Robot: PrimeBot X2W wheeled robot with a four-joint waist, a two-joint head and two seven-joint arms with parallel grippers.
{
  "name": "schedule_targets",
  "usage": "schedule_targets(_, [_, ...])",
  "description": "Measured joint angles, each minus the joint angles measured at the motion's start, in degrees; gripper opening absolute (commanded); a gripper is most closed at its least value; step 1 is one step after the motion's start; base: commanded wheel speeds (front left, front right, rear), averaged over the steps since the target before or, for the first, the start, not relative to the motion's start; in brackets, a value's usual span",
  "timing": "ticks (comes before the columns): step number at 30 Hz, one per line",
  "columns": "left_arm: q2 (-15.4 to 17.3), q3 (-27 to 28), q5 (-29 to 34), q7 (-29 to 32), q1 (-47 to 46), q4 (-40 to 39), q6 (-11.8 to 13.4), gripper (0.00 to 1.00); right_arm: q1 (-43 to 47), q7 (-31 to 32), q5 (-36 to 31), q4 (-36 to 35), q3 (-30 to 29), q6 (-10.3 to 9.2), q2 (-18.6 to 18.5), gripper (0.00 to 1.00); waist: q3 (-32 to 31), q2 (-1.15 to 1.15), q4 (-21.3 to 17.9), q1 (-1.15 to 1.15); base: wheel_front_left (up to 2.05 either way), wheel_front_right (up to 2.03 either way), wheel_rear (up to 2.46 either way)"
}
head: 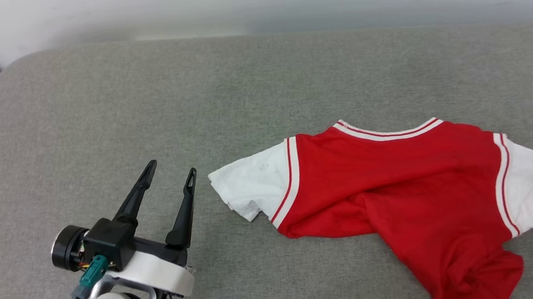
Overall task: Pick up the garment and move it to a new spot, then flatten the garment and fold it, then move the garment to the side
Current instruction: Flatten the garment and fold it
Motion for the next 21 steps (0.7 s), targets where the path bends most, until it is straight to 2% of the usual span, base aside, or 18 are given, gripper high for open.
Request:
schedule_targets(8, [0.26, 1.72, -1.82, -0.02, 1.99, -2.02, 0.93, 1.0, 2.42, -13.1, 2.42, -12.02, 0.03, 0.02, 5.02, 1.0, -3.12, 0.0, -3.54, 0.0, 0.0, 0.0, 0.0])
schedule_targets(15, [-0.01, 3.44, -3.36, -0.03, 4.17, -3.69, 1.44, 1.0, 11.74, -24.03, 3.97, -24.94, -2.01, 0.0, 12.91, 1.0, -4.51, 0.0, -6.0, 0.0, 0.0, 0.0, 0.0])
schedule_targets(21, [0.46, 3.02, -4.92, 1.44, 6.08, -3.59, 0.36, 1.0, 19.27, -31.21, 4.25, -31.21, -2.96, -0.01, 20.36, 1.0, -4.79, 0.0, -7.67, 0.0, 0.0, 0.0, 0.0])
